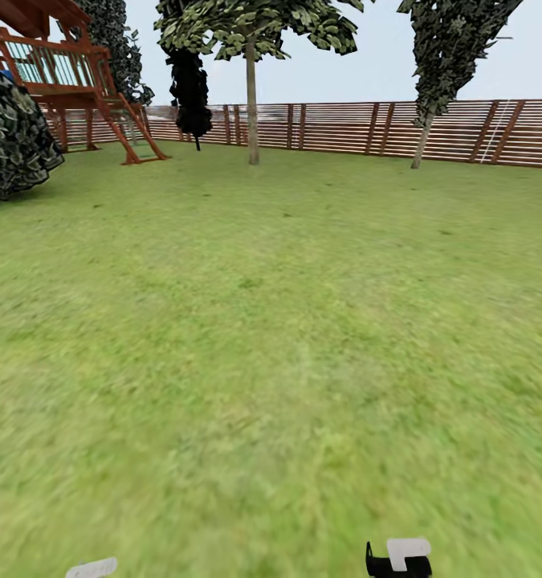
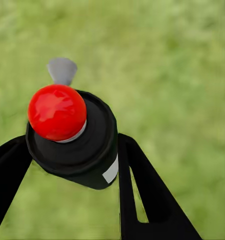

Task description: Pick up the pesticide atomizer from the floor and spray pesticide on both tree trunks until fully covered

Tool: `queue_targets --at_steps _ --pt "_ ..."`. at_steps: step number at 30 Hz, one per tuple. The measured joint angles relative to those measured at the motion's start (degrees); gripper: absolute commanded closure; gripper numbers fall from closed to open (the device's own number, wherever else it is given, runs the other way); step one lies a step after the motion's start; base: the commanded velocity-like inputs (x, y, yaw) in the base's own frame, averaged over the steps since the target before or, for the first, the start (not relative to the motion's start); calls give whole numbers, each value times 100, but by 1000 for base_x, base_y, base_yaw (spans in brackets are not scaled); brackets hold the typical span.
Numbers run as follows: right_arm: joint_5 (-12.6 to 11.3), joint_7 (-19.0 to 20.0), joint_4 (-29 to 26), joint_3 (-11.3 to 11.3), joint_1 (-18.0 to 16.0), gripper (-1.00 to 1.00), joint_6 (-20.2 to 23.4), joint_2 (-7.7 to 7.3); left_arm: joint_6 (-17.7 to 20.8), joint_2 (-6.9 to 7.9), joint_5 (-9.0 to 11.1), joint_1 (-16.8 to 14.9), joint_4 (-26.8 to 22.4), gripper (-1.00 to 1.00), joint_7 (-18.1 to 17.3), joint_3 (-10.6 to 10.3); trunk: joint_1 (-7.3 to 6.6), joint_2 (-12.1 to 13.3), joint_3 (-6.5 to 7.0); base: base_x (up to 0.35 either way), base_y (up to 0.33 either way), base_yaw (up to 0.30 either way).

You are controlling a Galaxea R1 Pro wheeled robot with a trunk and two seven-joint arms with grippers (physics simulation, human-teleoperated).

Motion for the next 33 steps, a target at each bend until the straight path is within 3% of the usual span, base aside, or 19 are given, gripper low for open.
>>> queue_targets --at_steps 33 --pt "0 0 1 0 0 -100 0 2 0 0 0 0 0 100 0 0 0 0 0 338 0 0"
